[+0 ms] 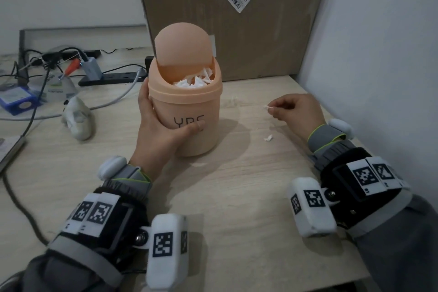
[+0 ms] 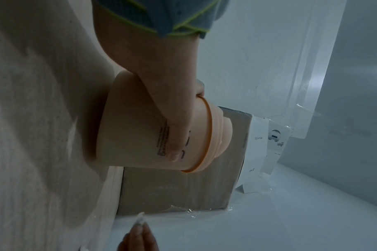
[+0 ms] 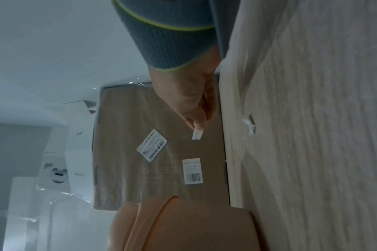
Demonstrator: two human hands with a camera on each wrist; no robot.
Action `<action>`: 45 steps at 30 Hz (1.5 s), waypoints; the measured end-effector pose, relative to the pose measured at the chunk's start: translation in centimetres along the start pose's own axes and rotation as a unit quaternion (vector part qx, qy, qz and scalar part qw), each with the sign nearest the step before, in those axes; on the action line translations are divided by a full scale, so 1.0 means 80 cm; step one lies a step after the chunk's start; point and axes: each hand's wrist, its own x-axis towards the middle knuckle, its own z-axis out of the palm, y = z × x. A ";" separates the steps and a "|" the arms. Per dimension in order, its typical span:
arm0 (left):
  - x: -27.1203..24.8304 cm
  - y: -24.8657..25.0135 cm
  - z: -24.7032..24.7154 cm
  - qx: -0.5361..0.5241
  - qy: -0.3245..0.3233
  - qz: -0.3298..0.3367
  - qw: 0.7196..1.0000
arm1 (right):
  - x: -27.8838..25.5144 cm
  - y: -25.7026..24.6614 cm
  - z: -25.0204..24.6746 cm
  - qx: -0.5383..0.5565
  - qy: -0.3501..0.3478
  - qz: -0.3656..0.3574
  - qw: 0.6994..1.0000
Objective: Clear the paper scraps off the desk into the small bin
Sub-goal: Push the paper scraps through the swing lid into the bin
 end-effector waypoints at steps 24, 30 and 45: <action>0.000 -0.003 0.002 -0.015 -0.003 0.020 1.000 | -0.024 -0.131 0.018 0.095 0.010 -0.150 0.984; 0.000 -0.004 0.002 -0.023 -0.006 0.015 1.000 | -0.017 -0.058 -0.007 -0.030 -0.079 0.074 0.994; 0.001 -0.005 -0.001 -0.016 -0.005 0.013 1.000 | -0.015 -0.022 0.000 -0.271 -0.197 0.006 0.942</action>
